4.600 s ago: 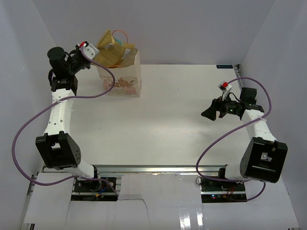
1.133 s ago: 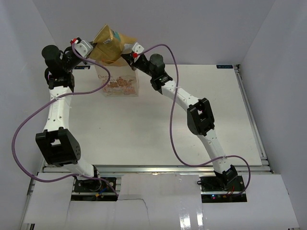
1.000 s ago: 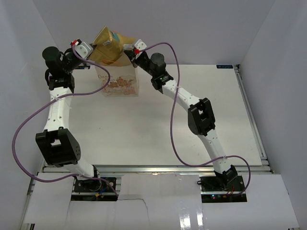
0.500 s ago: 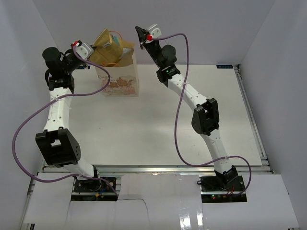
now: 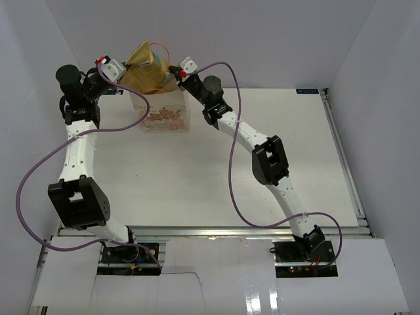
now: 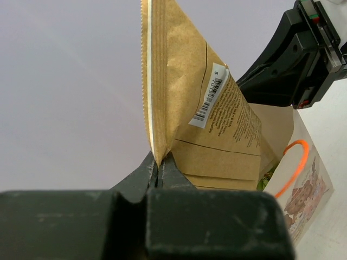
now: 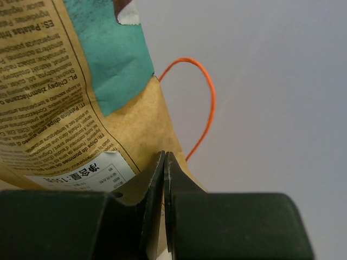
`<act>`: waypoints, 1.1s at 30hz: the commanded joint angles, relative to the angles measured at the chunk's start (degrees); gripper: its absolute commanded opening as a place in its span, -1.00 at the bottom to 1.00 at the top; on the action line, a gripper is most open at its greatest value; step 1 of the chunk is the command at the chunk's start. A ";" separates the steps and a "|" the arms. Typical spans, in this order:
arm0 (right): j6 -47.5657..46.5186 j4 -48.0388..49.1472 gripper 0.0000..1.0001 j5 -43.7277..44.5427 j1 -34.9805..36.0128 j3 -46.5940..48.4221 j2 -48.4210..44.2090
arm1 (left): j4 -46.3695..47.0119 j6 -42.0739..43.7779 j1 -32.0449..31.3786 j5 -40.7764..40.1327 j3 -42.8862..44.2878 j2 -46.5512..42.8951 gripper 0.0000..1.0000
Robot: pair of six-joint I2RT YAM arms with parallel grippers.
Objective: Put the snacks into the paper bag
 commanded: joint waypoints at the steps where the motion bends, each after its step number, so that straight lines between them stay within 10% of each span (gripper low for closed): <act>1: -0.83 1.45 -0.85 -3.08 0.72 -0.43 -2.76 | 3.30 -0.55 0.22 2.75 2.84 -4.22 -1.00; 17: -1.44 -0.31 -0.85 -3.88 1.87 -1.75 -3.55 | 10.07 -6.35 -1.10 3.19 1.79 -1.58 -0.33; 33: 1.19 -3.20 -0.85 0.07 -2.78 -4.13 -11.62 | 12.79 -9.95 -3.21 -4.44 2.49 1.06 -0.22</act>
